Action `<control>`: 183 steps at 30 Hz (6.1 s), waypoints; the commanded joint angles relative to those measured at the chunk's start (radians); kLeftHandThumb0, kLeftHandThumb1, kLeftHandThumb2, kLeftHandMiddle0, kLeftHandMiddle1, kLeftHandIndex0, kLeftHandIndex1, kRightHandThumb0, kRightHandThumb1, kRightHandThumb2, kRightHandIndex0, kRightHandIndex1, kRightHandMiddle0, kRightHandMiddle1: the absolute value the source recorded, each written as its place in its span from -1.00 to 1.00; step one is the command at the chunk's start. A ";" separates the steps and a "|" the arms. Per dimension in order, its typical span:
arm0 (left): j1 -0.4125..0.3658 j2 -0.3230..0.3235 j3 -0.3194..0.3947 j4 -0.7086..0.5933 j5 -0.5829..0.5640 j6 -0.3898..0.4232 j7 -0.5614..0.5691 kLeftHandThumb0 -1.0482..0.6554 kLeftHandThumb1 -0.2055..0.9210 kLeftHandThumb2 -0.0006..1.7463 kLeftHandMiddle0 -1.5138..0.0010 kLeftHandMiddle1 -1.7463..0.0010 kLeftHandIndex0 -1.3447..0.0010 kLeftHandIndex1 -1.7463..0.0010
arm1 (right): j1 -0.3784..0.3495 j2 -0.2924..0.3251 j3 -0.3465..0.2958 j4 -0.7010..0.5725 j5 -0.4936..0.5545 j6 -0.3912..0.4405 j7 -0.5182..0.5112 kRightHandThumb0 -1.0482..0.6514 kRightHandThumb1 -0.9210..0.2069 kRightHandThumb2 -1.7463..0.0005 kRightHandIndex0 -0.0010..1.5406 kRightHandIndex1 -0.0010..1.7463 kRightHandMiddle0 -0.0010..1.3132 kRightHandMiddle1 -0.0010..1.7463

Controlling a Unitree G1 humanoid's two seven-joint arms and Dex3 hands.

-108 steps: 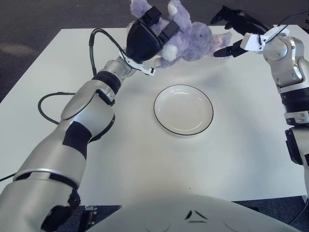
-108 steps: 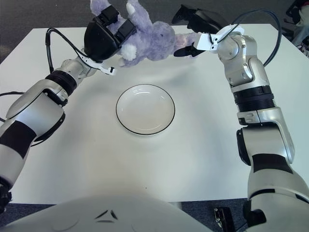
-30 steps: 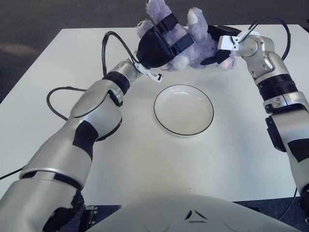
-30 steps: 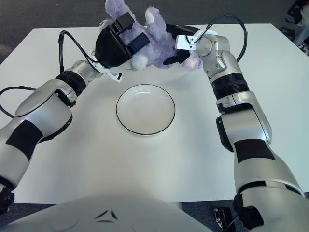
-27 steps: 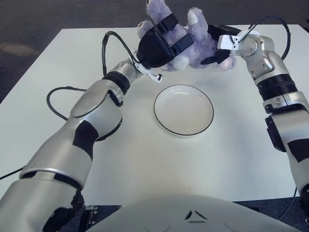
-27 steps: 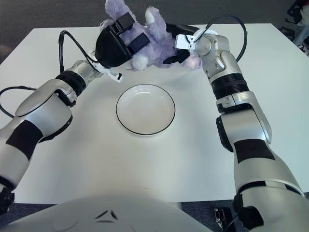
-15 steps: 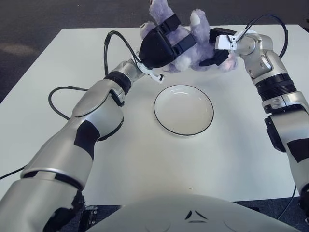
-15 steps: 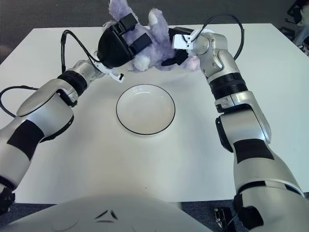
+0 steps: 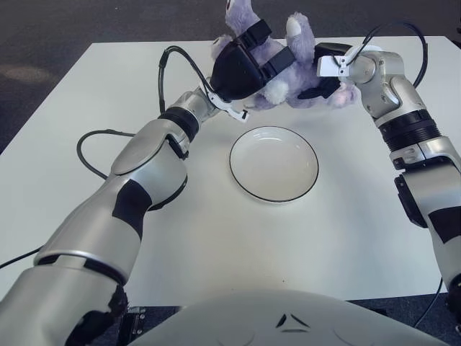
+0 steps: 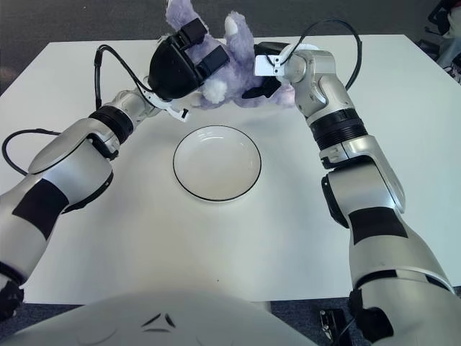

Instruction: Put the doll into the plate.

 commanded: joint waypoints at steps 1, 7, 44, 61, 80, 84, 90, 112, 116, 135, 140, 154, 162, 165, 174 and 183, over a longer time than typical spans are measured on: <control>-0.036 0.001 0.021 -0.005 -0.027 0.009 -0.001 -0.31 0.05 0.41 -0.71 -1.00 0.16 -1.00 | 0.031 0.017 -0.006 0.080 -0.004 -0.026 -0.109 -0.26 -0.29 -0.16 -0.45 0.12 -0.28 0.94; -0.036 -0.001 0.027 -0.008 -0.025 0.007 -0.003 -0.32 0.04 0.42 -0.71 -1.00 0.16 -1.00 | 0.013 0.041 -0.029 0.160 0.031 -0.049 -0.201 0.15 0.19 -0.47 -0.05 0.51 -0.14 0.99; 0.040 0.019 0.189 -0.102 -0.194 -0.132 -0.220 -0.28 0.93 -0.31 0.40 -0.76 0.73 -0.94 | 0.068 0.069 -0.104 0.162 0.139 0.101 -0.308 0.24 0.61 -0.85 0.13 0.83 -0.05 1.00; 0.153 0.050 0.449 -0.211 -0.541 -0.312 -0.642 -0.70 1.00 -0.08 0.77 -0.28 1.00 -0.19 | 0.182 0.100 -0.164 0.040 0.162 0.072 -0.506 0.24 0.68 -0.88 0.21 0.76 0.00 1.00; 0.305 0.015 0.706 -0.410 -0.910 -0.255 -1.150 -0.66 1.00 -0.05 0.90 -0.11 1.00 -0.06 | 0.281 0.098 -0.158 -0.121 0.061 0.061 -0.661 0.23 0.69 -0.84 0.28 0.62 0.01 1.00; 0.302 0.010 0.786 -0.409 -1.025 -0.210 -1.262 -0.60 1.00 -0.03 0.86 -0.15 1.00 -0.08 | 0.288 0.087 -0.158 -0.129 0.039 0.039 -0.691 0.23 0.67 -0.84 0.25 0.67 -0.01 1.00; 0.295 -0.016 0.864 -0.420 -1.123 -0.116 -1.352 -0.54 1.00 -0.02 0.85 -0.26 1.00 -0.25 | 0.295 0.090 -0.172 -0.144 0.035 0.025 -0.724 0.23 0.64 -0.84 0.20 0.74 -0.04 1.00; 0.328 -0.054 0.962 -0.564 -1.268 0.269 -1.533 -0.49 1.00 0.07 0.81 -0.03 1.00 0.26 | 0.406 0.129 -0.229 -0.251 0.016 -0.185 -1.019 0.23 0.58 -0.78 0.19 0.70 -0.07 1.00; 0.327 -0.054 0.967 -0.564 -1.261 0.289 -1.535 -0.46 1.00 0.08 0.82 0.00 1.00 0.37 | 0.406 0.119 -0.225 -0.222 -0.006 -0.258 -1.095 0.23 0.58 -0.81 0.17 0.77 -0.08 1.00; 0.324 -0.049 0.969 -0.542 -1.249 0.322 -1.565 -0.46 1.00 0.06 0.81 0.14 1.00 0.24 | 0.496 0.106 -0.193 -0.215 -0.199 -0.468 -1.483 0.23 0.50 -0.81 0.07 0.92 -0.14 1.00; 0.323 -0.048 0.967 -0.529 -1.245 0.322 -1.570 -0.47 1.00 0.05 0.81 0.19 1.00 0.27 | 0.517 0.085 -0.174 -0.222 -0.246 -0.512 -1.535 0.23 0.50 -0.81 0.06 0.93 -0.15 1.00; 0.317 -0.042 0.960 -0.475 -1.233 0.281 -1.590 -0.48 1.00 0.07 0.80 0.20 1.00 0.34 | 0.599 0.026 -0.102 -0.232 -0.366 -0.603 -1.673 0.23 0.41 -0.76 0.00 0.96 -0.21 1.00; 0.314 -0.049 0.956 -0.451 -1.226 0.250 -1.586 -0.48 1.00 0.08 0.78 0.10 1.00 0.21 | 0.602 0.019 -0.081 -0.226 -0.399 -0.628 -1.731 0.23 0.39 -0.74 -0.01 0.95 -0.22 1.00; 0.314 -0.050 0.952 -0.445 -1.220 0.240 -1.581 -0.49 1.00 0.08 0.80 0.05 1.00 0.13 | 0.611 0.023 -0.075 -0.223 -0.377 -0.661 -1.724 0.23 0.35 -0.71 -0.03 0.95 -0.25 1.00; 0.314 -0.060 0.948 -0.438 -1.195 0.219 -1.557 -0.46 1.00 0.05 0.85 -0.09 1.00 0.00 | 0.614 0.029 -0.067 -0.213 -0.371 -0.722 -1.737 0.23 0.30 -0.67 -0.06 0.95 -0.29 1.00; 0.318 -0.067 0.942 -0.442 -1.184 0.211 -1.543 -0.43 1.00 0.02 0.88 -0.11 1.00 0.04 | 0.604 -0.002 -0.036 -0.213 -0.469 -0.669 -1.780 0.23 0.28 -0.66 -0.05 0.93 -0.29 1.00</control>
